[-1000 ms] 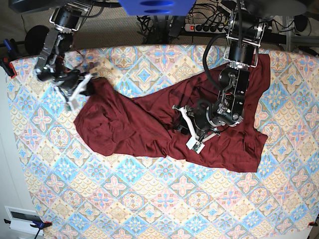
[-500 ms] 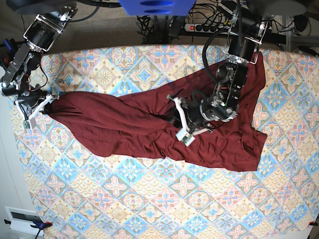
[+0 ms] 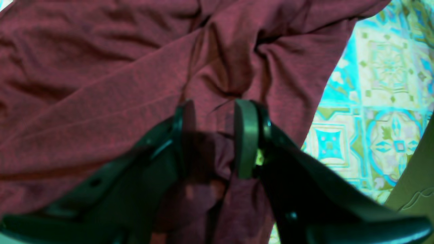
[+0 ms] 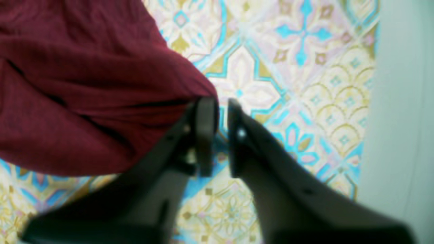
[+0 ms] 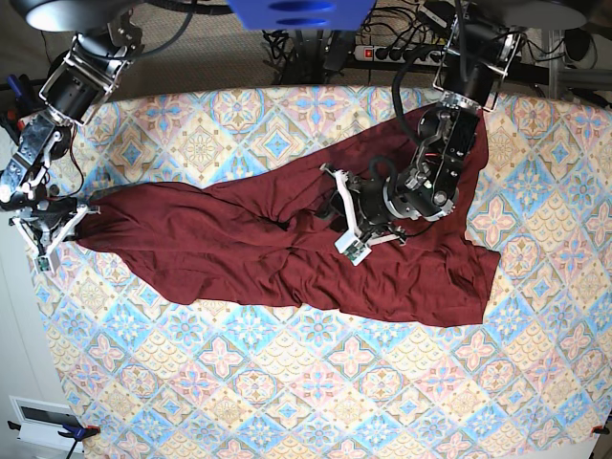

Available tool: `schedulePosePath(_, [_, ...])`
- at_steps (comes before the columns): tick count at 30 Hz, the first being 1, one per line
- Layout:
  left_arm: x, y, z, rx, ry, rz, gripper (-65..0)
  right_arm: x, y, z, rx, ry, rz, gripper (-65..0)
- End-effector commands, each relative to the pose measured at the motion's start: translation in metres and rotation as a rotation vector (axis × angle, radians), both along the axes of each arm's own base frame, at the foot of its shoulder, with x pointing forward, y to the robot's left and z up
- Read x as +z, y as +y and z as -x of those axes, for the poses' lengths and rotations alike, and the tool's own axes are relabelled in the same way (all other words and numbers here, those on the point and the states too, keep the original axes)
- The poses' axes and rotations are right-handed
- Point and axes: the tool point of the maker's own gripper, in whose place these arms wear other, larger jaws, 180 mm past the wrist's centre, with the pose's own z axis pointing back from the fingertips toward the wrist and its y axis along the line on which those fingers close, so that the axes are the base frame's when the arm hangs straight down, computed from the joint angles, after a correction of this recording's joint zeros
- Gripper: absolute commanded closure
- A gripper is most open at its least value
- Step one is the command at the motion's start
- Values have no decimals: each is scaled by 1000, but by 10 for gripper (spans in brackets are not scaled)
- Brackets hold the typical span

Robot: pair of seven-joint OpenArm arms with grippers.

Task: Layout the t-shirt on the table in an organized manner, then fold the t-shirt properly
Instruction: 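Drag the held shirt end with the right gripper away from the left gripper, then pull the shirt's side edge outward with the left gripper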

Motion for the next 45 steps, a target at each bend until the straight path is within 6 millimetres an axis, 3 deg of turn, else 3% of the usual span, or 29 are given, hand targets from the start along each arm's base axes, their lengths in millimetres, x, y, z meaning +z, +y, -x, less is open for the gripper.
schedulePosePath(1, [13,-2,-7,-1,-38,26,-179,16,-8,-7,-2,-42,23,-161])
schedulePosePath(5, [16,7,12,-22,-55,7,-179,20,0,5,27,-62,29,-239])
schedulePosePath(8, [22,24,29,-34,-79,-27,-179,29,14,18,75,-101,28,-253])
schedulePosePath(12, [17,69,31,97,-58,-48,-179,32,39,28,144,-131,-16,-243])
schedulePosePath(17, [19,132,28,329,-45,-24,-179,27,96,27,316,-126,-70,-237])
schedulePosePath(20, [24,166,25,455,-48,12,-179,25,110,26,361,-117,-70,-237])
schedulePosePath(26, [9,225,6,685,-4,78,-181,19,125,26,404,-99,-82,-237])
schedulePosePath(31, [-2,238,-25,749,34,139,-183,19,127,26,410,-98,-83,-237])
schedulePosePath(37, [11,230,-62,765,14,218,-183,21,126,25,407,-105,-78,-237])
schedulePosePath(45, [-9,229,-70,791,87,247,-183,22,126,25,406,-108,-79,-237])
